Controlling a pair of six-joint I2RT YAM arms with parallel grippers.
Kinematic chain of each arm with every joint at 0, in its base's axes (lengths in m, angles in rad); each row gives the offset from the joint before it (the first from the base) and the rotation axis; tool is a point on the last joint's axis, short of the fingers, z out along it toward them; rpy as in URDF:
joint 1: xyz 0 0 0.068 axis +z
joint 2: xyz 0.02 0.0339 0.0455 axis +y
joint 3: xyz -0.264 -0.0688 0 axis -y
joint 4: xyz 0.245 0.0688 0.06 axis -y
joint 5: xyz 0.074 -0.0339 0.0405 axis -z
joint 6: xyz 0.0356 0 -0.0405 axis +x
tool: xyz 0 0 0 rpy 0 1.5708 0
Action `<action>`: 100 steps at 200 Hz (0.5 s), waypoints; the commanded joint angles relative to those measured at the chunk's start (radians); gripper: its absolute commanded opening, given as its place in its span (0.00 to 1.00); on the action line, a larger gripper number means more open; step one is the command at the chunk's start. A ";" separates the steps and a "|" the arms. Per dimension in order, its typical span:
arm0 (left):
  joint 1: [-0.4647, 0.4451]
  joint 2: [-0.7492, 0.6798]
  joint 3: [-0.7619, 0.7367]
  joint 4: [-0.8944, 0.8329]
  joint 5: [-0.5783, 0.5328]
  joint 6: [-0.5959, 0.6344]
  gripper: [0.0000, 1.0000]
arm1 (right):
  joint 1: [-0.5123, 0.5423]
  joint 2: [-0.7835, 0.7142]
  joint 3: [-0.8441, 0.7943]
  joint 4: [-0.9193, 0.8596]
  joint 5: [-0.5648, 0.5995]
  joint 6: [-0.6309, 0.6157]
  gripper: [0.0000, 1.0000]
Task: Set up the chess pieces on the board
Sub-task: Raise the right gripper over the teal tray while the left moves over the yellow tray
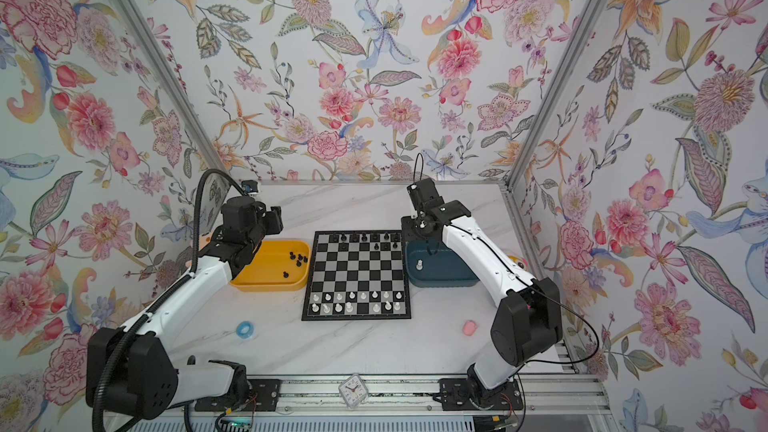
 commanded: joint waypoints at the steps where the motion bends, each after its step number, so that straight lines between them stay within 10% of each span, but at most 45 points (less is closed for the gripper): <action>1: 0.022 0.063 0.095 -0.234 0.002 0.045 0.62 | -0.022 -0.029 0.009 0.104 -0.048 -0.021 0.31; 100: 0.061 0.198 0.129 -0.388 0.168 0.018 0.60 | -0.156 -0.003 -0.080 0.239 -0.194 0.015 0.31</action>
